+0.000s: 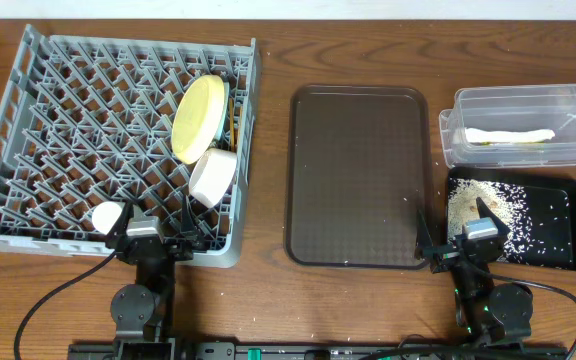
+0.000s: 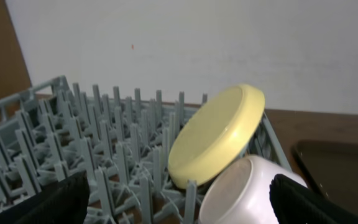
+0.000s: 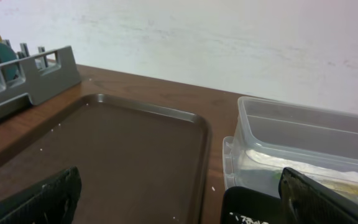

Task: Sort waste into correct bins and load items into the dishwasher

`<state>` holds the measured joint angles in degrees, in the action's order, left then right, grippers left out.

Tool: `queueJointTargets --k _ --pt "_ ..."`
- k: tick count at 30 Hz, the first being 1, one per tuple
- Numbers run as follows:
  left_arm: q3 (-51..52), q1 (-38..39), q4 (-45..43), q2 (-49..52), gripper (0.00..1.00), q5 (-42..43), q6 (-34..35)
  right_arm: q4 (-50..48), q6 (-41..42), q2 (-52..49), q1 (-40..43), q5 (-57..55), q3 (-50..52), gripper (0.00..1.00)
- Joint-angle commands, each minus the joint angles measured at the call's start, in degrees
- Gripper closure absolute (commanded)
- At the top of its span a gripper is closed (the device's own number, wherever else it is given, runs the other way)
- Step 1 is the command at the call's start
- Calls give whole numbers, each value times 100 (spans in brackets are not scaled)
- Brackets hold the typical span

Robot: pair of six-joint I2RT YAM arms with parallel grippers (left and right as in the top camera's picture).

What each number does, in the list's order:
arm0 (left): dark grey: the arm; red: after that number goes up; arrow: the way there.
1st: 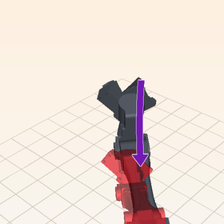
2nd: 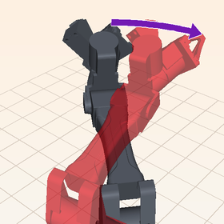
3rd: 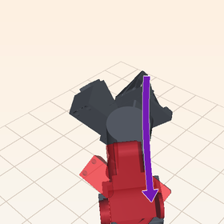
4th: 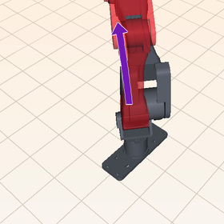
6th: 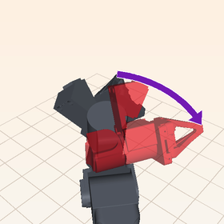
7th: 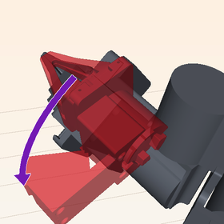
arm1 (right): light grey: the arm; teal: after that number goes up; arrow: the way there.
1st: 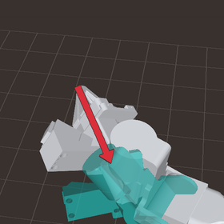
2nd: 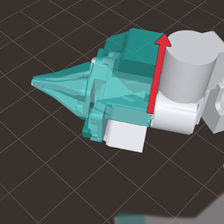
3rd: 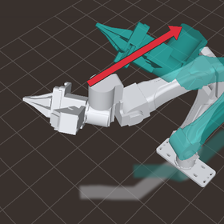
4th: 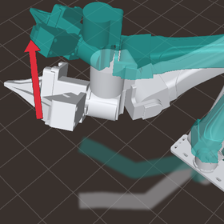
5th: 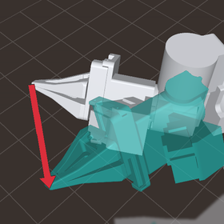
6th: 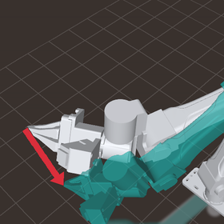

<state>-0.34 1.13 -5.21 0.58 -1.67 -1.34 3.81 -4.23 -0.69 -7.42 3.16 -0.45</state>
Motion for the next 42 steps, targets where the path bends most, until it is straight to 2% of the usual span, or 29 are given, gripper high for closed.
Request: queueJointTargets --k 1,10,42 --pt "13 -35 -7 -50 6 -94 -11 20 -57 31 61 -9 13 1" --pt "11 -35 929 -46 6 -83 -11 22 -57 31 61 -9 13 1" --pt "11 -35 925 -31 6 -70 -11 20 -57 31 61 -9 13 1"
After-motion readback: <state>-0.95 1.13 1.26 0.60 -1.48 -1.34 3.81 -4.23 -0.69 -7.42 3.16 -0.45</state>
